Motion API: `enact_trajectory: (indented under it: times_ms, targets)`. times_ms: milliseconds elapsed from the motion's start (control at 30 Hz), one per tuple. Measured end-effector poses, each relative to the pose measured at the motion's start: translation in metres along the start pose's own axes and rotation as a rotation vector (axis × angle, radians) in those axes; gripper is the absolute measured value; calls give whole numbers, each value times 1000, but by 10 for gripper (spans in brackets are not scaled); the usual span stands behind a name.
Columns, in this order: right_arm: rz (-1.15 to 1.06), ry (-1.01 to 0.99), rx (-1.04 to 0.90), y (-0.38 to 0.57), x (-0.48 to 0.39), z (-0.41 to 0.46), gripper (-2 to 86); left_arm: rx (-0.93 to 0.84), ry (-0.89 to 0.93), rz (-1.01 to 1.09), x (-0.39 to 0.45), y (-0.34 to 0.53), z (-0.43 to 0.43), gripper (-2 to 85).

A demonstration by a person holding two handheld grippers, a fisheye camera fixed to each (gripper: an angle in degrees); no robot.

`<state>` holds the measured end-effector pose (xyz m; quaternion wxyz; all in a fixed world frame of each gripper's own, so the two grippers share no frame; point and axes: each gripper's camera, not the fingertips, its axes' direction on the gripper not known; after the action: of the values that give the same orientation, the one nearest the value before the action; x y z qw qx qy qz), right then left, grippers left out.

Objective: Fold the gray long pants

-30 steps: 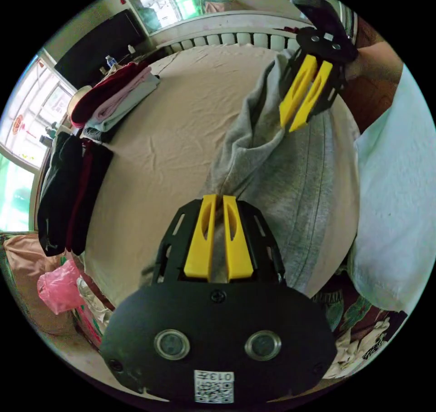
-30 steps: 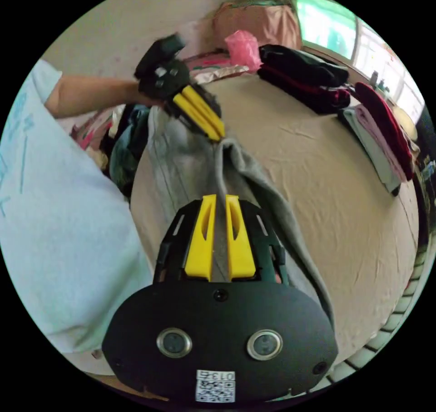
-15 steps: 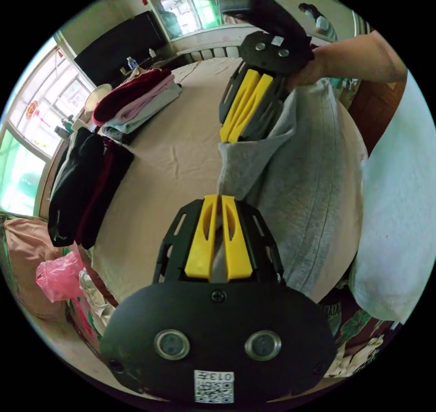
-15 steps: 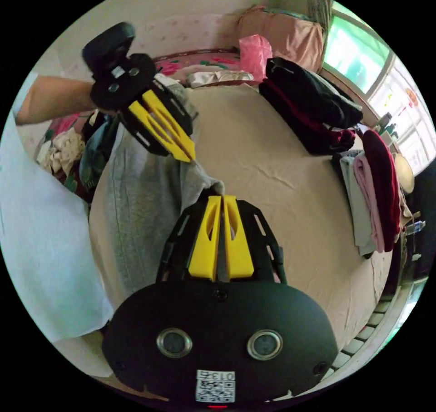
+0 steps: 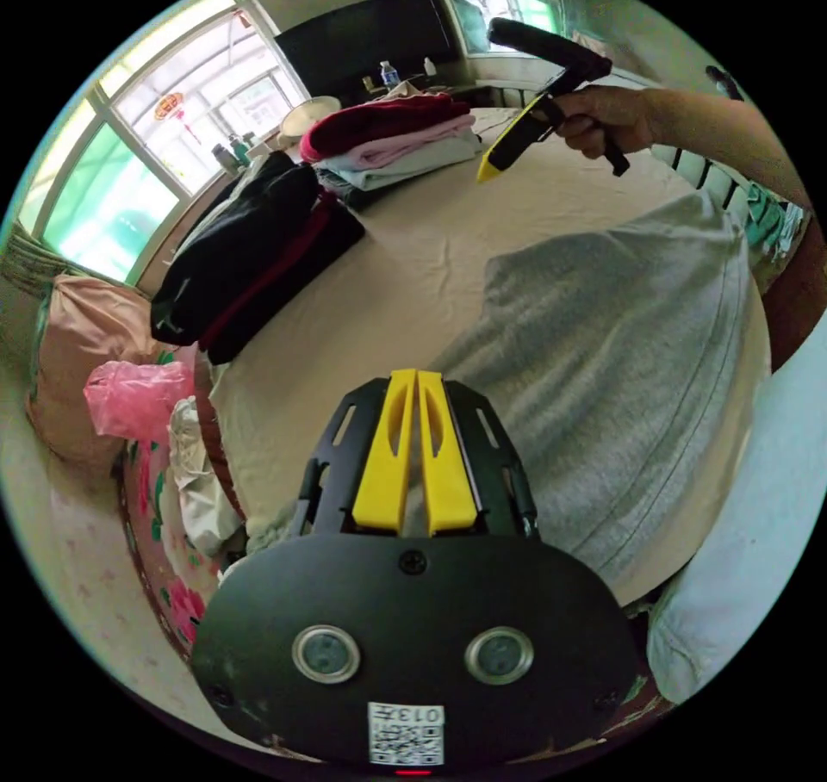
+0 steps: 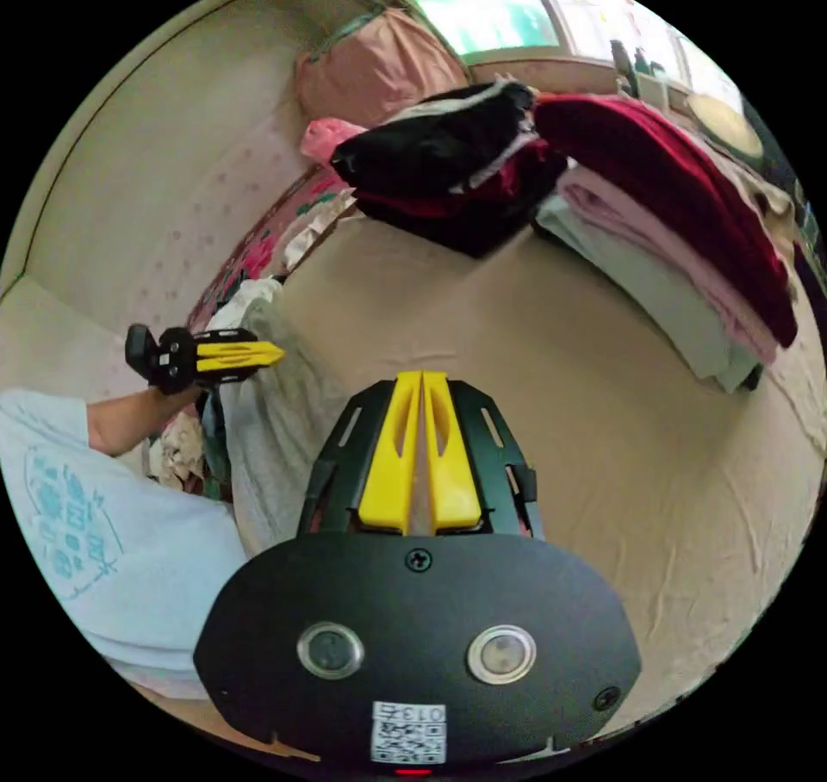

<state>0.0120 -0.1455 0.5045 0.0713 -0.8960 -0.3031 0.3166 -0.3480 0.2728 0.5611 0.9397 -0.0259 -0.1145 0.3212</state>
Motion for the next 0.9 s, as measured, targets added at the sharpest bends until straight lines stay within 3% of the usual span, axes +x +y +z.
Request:
enact_trajectory:
  times_ms: [100,200,300,433,567,767,900]
  targets:
    - [-204,15,-26,8,-77,17,3,-38,-161,-48,-3,33,-3,-3]
    - [-327,199,-69,23,-135,68,2,-166,-175,-107,-12,62,20,-3]
    - [-305,349,-145,24,-136,114,1,-197,-81,-219,-30,86,47,-3]
    - [-167,288,-128,12,-112,94,1,-181,15,-331,-46,99,44,-4]
    - [-179,316,23,28,-142,36,2,-93,-101,-435,-43,146,-6,-4]
    - [-325,277,35,83,-250,51,3,-226,-109,-286,5,191,17,-4]
    - [-333,376,-134,90,-274,108,3,-184,-98,-251,19,206,29,-3]
